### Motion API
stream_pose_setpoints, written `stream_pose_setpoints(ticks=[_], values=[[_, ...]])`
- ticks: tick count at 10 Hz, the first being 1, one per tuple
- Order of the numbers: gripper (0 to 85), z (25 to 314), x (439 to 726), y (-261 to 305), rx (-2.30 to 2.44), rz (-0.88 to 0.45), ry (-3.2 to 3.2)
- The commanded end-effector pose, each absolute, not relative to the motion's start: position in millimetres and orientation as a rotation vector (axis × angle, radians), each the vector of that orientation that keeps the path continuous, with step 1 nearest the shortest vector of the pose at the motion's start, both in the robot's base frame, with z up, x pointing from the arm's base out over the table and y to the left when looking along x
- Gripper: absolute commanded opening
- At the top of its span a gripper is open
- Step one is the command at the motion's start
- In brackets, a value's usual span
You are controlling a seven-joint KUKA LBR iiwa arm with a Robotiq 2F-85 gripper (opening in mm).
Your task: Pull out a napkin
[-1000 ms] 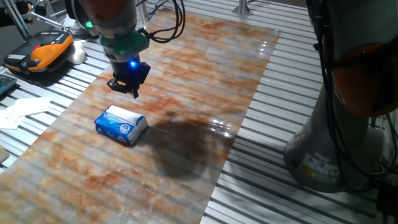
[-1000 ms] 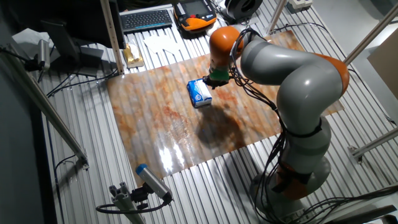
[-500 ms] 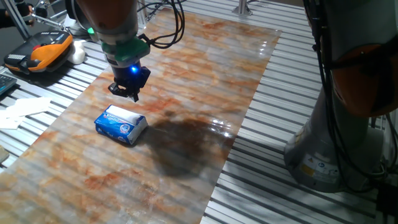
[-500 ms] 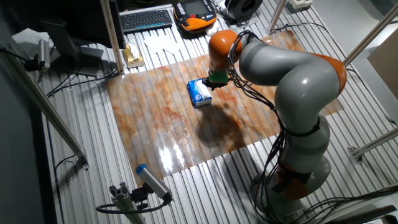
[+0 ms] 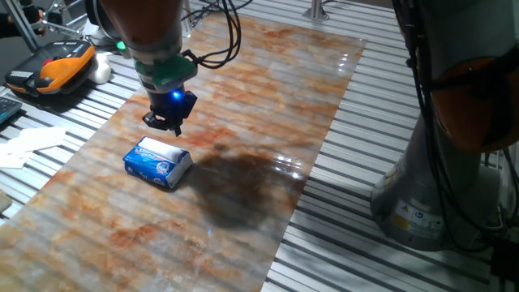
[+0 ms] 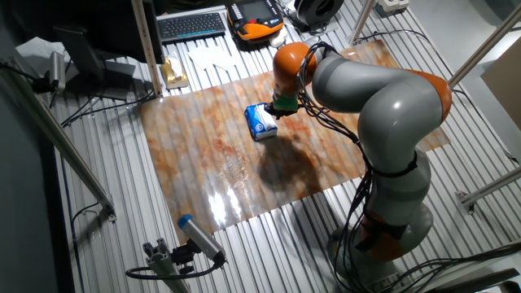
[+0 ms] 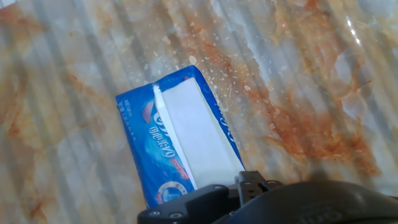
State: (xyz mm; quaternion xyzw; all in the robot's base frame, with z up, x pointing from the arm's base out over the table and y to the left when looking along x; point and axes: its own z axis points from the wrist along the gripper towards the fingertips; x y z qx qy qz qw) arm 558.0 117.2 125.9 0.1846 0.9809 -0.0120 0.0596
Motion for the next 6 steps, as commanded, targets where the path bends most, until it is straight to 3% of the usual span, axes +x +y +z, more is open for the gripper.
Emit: stream_pose_setpoints(ticks=[1,6], values=[[0.0,124.6,558.0,117.1,0.562,-0.03,2.971],[0.0,117.9,558.6,118.1,0.575,-0.024,2.968]])
